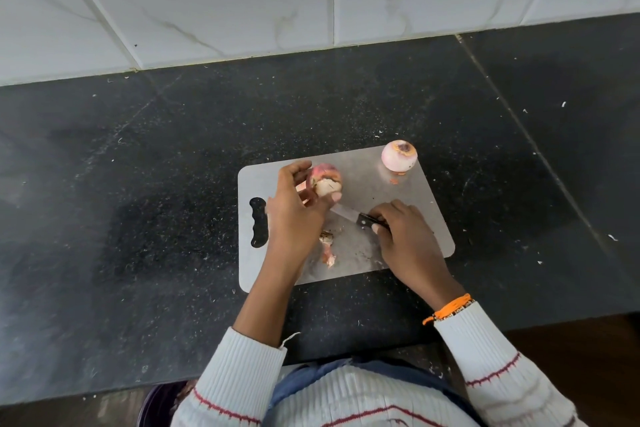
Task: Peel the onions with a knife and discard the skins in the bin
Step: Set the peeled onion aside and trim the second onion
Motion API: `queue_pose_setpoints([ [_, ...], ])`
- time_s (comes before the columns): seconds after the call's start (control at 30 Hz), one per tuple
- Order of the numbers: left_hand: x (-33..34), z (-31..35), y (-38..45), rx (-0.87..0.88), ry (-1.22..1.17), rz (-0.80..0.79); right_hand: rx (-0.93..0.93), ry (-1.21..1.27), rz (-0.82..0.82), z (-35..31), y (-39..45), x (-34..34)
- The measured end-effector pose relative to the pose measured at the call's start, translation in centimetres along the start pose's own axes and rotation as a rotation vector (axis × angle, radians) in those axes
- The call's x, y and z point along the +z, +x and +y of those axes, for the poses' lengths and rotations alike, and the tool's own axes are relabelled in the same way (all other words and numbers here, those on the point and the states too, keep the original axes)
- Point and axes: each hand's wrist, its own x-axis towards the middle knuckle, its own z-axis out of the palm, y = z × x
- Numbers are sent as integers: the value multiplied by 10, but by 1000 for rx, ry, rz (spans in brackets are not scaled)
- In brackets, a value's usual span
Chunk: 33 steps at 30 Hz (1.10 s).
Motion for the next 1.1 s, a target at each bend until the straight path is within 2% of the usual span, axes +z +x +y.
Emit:
queue_pose_setpoints([
  [0.1, 1, 3, 1, -16, -31, -38, 146, 302, -36, -2, 0, -5],
  [0.2, 5, 1, 5, 57, 118, -74, 278, 567, -30, 0, -1, -12],
  [0.37, 19, -12, 13, 222, 460, -129, 344, 684, 29, 7, -3, -14],
  [0.53, 31, -18, 16, 252, 550, -67, 298, 621, -3, 7, -11, -9],
  [0.73, 36, -23, 22, 174, 486, -129, 325, 561, -75, 7, -16, -12],
  [0.83, 35, -24, 26, 122, 447, -161, 265, 438, -46, 6, -18, -16],
  [1.0, 40, -26, 22, 136, 387, -113, 142, 274, 16, -6, -27, -17],
  [1.1, 42, -25, 23, 132, 355, -94, 129, 197, 7, -12, -31, -17],
])
